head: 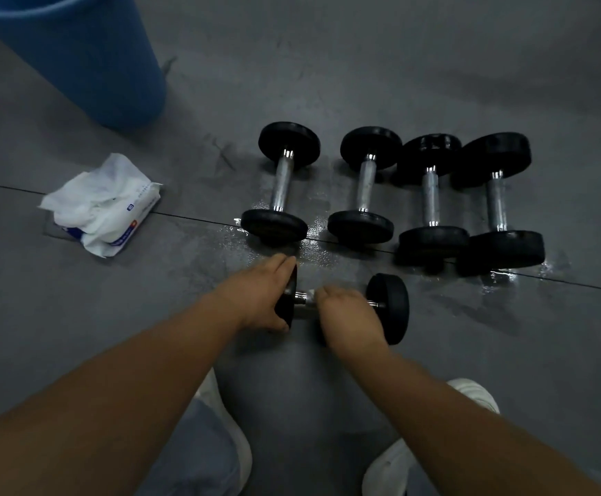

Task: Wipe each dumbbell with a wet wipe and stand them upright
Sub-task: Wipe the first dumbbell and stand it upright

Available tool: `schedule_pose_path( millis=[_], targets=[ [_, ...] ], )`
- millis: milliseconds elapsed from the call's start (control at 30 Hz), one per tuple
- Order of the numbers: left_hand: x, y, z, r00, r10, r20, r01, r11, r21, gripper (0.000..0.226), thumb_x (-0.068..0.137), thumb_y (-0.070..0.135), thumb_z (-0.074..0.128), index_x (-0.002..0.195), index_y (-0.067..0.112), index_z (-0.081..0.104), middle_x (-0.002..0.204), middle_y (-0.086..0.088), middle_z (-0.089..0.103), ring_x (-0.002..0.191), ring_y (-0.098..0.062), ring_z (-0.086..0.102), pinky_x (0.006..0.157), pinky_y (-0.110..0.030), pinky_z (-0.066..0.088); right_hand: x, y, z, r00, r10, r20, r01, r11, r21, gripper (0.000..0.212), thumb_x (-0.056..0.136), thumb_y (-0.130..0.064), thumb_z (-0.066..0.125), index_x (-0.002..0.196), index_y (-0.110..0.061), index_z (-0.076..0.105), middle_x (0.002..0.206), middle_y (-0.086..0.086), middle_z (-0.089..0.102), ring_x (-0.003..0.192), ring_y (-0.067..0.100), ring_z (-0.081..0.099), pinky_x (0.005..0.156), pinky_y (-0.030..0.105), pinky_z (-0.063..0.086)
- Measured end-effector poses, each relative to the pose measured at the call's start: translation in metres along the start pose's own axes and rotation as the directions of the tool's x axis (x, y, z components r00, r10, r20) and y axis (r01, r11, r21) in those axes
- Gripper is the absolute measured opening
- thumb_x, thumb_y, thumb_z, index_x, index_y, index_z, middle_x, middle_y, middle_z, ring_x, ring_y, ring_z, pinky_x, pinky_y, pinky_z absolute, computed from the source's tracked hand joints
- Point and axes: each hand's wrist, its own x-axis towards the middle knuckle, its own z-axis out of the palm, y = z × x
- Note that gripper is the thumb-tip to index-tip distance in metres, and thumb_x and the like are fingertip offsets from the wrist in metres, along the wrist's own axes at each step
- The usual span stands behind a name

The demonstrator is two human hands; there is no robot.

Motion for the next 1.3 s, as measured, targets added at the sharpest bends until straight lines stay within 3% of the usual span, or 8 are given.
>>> schedule_pose_path(
  millis=[167,533,633,767,833,1033,1167,1300],
  targets=[
    [-0.003,0.001,0.009,0.998,-0.020,-0.053,0.025,0.994,0.106,0.129,0.054,0.064,0.082,0.152,0.017,0.013,0.152,-0.007,0.023,0.137,-0.028,0.035,0.109,-0.039,0.036,-0.010,0.006,-0.007,0.985,0.130,0.113,-0.090,0.946,-0.310,0.031,0.091,-0.006,0.038,0.112,-0.006,0.060,0.111,0.015,0.061,0.100,0.028,0.057,0.082,0.033,0.037],
    [0.002,-0.001,0.007,0.999,-0.013,-0.036,0.017,0.992,0.127,0.119,0.051,0.064,0.082,0.146,0.020,0.024,0.144,-0.002,0.040,0.124,-0.027,0.049,0.104,-0.035,0.040,-0.008,-0.012,-0.018,0.997,0.021,0.078,-0.023,0.999,0.024,0.027,0.090,-0.005,0.041,0.112,-0.008,0.057,0.112,0.013,0.063,0.102,0.033,0.060,0.084,0.038,0.045],
    [0.006,-0.002,0.004,1.000,-0.025,0.013,0.024,0.997,0.072,0.122,0.052,0.061,0.084,0.148,0.019,0.022,0.147,-0.003,0.038,0.127,-0.027,0.048,0.105,-0.038,0.041,-0.002,-0.003,-0.020,0.991,0.133,0.022,-0.135,0.983,0.121,0.026,0.090,-0.004,0.042,0.110,-0.010,0.056,0.113,0.011,0.062,0.105,0.031,0.058,0.086,0.036,0.043],
    [0.007,-0.005,0.005,1.000,-0.015,0.012,0.015,0.998,0.056,0.125,0.051,0.063,0.083,0.149,0.020,0.019,0.147,-0.003,0.037,0.126,-0.026,0.048,0.102,-0.039,0.043,-0.005,-0.016,-0.012,0.997,-0.027,0.076,0.009,0.974,0.225,0.026,0.087,-0.006,0.048,0.111,-0.012,0.058,0.111,0.011,0.063,0.104,0.030,0.059,0.083,0.035,0.045],
    [0.005,-0.007,0.006,1.000,-0.008,0.022,0.008,1.000,0.011,0.128,0.050,0.063,0.084,0.150,0.021,0.017,0.148,-0.002,0.034,0.129,-0.025,0.046,0.103,-0.040,0.044,-0.003,0.000,-0.009,0.995,0.082,0.059,-0.096,0.948,0.304,0.033,0.081,-0.004,0.050,0.111,-0.016,0.059,0.111,0.008,0.064,0.105,0.028,0.059,0.084,0.033,0.046],
    [0.006,-0.010,0.012,0.999,-0.005,0.038,0.008,0.996,-0.090,0.133,0.050,0.060,0.087,0.152,0.020,0.012,0.152,-0.002,0.026,0.125,-0.028,0.050,0.101,-0.039,0.046,-0.009,0.003,-0.006,0.999,0.015,0.040,-0.028,0.936,0.352,0.039,0.082,-0.004,0.050,0.115,-0.022,0.061,0.112,0.006,0.065,0.104,0.028,0.060,0.086,0.034,0.048],
    [0.009,-0.016,0.018,0.999,-0.020,0.026,0.026,0.961,-0.277,0.133,0.048,0.051,0.091,0.153,0.023,0.014,0.154,0.000,0.022,0.131,-0.025,0.044,0.106,-0.038,0.043,-0.010,0.001,-0.006,0.987,0.158,-0.004,-0.146,0.918,0.369,0.035,0.085,-0.005,0.048,0.116,-0.016,0.059,0.113,0.009,0.062,0.106,0.029,0.058,0.088,0.033,0.042],
    [0.004,-0.018,0.029,0.999,-0.038,-0.009,0.030,0.901,-0.433,0.133,0.048,0.046,0.092,0.153,0.030,0.011,0.156,0.005,0.019,0.136,-0.020,0.037,0.112,-0.036,0.037,0.002,0.000,-0.009,0.996,0.041,0.082,-0.064,0.950,0.307,0.033,0.081,-0.005,0.049,0.109,-0.019,0.060,0.112,0.008,0.061,0.105,0.029,0.058,0.084,0.035,0.048]
  ],
)
